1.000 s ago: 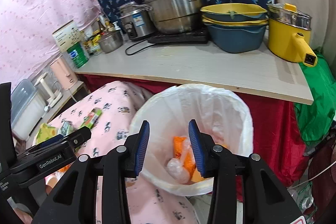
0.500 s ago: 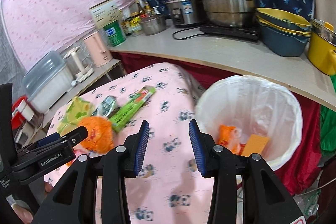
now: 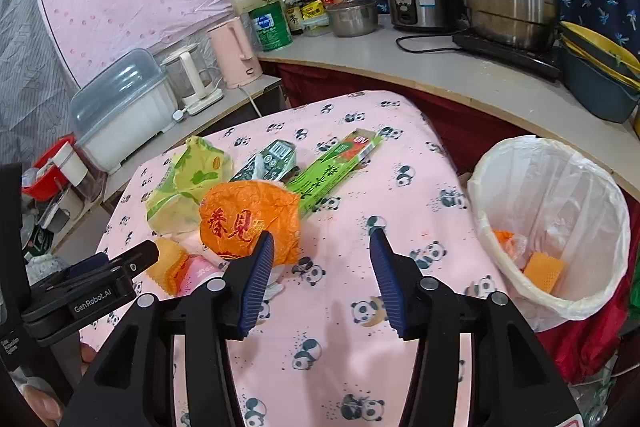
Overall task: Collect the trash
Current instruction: 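Return both tools to the table and grasp the orange printed bag with the right tool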
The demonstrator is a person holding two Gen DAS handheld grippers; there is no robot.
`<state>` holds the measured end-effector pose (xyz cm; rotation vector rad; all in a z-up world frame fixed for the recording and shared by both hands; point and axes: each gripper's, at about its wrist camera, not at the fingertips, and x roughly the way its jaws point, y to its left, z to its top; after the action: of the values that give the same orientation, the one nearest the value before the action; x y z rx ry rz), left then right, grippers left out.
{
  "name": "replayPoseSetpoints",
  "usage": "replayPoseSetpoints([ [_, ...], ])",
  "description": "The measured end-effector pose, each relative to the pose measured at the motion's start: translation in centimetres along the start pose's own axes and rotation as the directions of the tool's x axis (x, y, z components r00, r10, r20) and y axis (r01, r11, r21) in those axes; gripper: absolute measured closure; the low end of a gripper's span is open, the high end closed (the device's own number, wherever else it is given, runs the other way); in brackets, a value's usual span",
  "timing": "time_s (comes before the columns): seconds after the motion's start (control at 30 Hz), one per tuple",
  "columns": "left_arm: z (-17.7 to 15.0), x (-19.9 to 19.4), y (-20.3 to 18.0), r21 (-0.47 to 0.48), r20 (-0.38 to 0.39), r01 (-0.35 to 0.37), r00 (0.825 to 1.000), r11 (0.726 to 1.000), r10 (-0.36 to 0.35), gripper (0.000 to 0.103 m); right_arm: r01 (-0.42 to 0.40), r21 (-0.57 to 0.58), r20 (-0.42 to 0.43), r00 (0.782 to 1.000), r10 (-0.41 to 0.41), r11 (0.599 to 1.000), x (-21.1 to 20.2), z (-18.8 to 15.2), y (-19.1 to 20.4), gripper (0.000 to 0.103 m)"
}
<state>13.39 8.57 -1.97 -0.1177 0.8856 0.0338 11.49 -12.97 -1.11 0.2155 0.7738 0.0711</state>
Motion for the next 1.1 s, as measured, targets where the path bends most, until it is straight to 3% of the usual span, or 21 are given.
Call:
replayPoseSetpoints([
  [0.3, -0.6, 2.8, 2.6, -0.055, -0.069, 0.003, 0.998, 0.998, -0.007, 0.014, -0.02, 0.004, -0.074, 0.997, 0.02, 1.0, 4.4, -0.2, 1.5, 0.044],
  [0.8, -0.8, 7.0, 3.4, -0.106, -0.15, 0.032, 0.988, 0.994, -0.047, 0.014, -0.101, 0.051, -0.166, 0.98, 0.108, 0.994, 11.3, 0.0, 2.6, 0.042],
  [0.87, -0.7, 7.1, 3.2, -0.101, -0.148, 0.045, 0.987, 0.994, -0.06, 0.019, -0.107, 0.049, -0.173, 0.978, 0.114, 0.993, 11.7, 0.0, 2.7, 0.042],
  [0.9, -0.6, 7.1, 3.2, -0.099, -0.15, 0.052, 0.986, 0.994, -0.066, 0.021, -0.108, 0.049, -0.175, 0.978, 0.115, 0.993, 11.8, -0.1, 2.8, 0.046],
  [1.0, -0.6, 7.3, 2.9, -0.09, -0.158, 0.069, 0.984, 0.994, -0.083, 0.033, -0.116, 0.042, -0.181, 0.976, 0.121, 0.992, 12.0, -0.1, 2.9, 0.071],
  [1.1, -0.5, 7.0, 2.4, -0.077, -0.152, 0.083, 0.984, 0.994, -0.094, 0.05, -0.129, 0.041, -0.174, 0.976, 0.134, 0.991, 11.6, 0.0, 2.8, 0.083],
])
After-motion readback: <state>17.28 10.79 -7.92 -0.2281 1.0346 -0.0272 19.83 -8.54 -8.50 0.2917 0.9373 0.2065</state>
